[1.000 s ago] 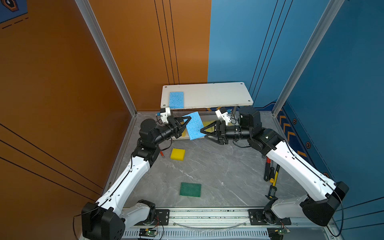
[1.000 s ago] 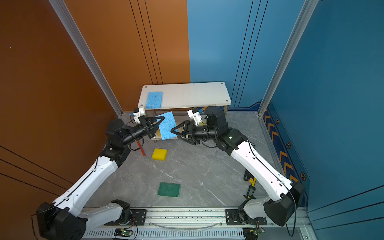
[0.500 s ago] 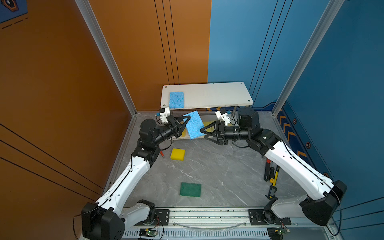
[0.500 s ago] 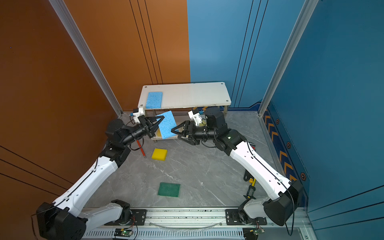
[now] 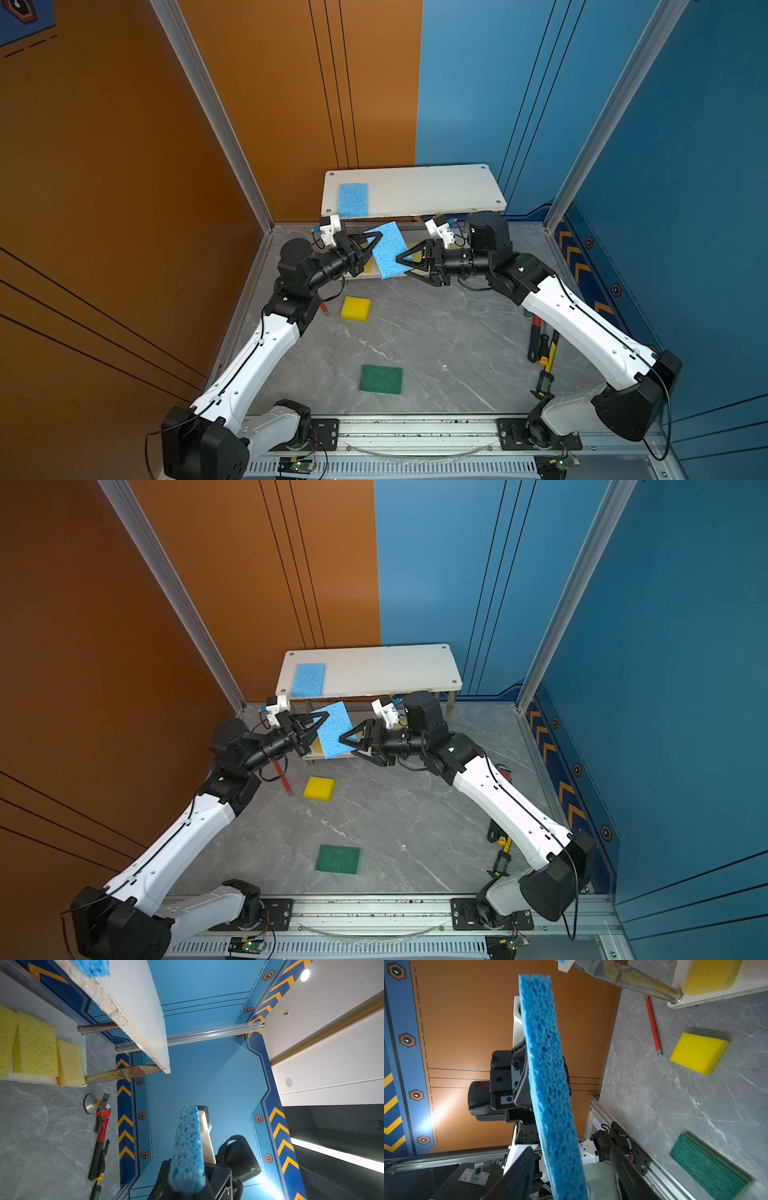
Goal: Place and organize the cleaning sponges onto the shelf
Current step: 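Pinch the blue sponge's edges with both grippers and lift it toward the shelf, then raise the blue sponge onto the top shelf with the right gripper while the left withdraws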
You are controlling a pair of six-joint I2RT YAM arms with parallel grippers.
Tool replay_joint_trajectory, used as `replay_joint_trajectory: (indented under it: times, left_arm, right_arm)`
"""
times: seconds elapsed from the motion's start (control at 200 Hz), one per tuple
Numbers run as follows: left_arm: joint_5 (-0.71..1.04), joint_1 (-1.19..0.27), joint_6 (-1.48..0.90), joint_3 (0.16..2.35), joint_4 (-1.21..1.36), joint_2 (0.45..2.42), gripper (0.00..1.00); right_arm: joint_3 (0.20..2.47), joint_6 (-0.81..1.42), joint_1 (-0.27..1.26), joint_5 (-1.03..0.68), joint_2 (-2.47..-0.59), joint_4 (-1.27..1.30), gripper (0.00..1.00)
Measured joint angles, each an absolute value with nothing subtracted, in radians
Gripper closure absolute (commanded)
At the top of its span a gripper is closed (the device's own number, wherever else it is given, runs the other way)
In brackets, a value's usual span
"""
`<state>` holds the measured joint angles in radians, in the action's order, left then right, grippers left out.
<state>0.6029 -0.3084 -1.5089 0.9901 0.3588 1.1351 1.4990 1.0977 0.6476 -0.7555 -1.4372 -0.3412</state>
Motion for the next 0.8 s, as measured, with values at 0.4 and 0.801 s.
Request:
replay_joint_trajectory:
  times: [0.4, 0.801]
  left_arm:
    - [0.603, -0.309, -1.509, 0.99, 0.359, 1.135, 0.85]
    - [0.603, -0.299, -1.508, 0.984, 0.366, 1.122, 0.02]
  right_arm:
    - [1.501, 1.097, 0.649, -0.749, -1.436, -0.336, 0.78]
    - [1.509, 1.098, 0.628, -0.704, -1.431, -0.312, 0.88]
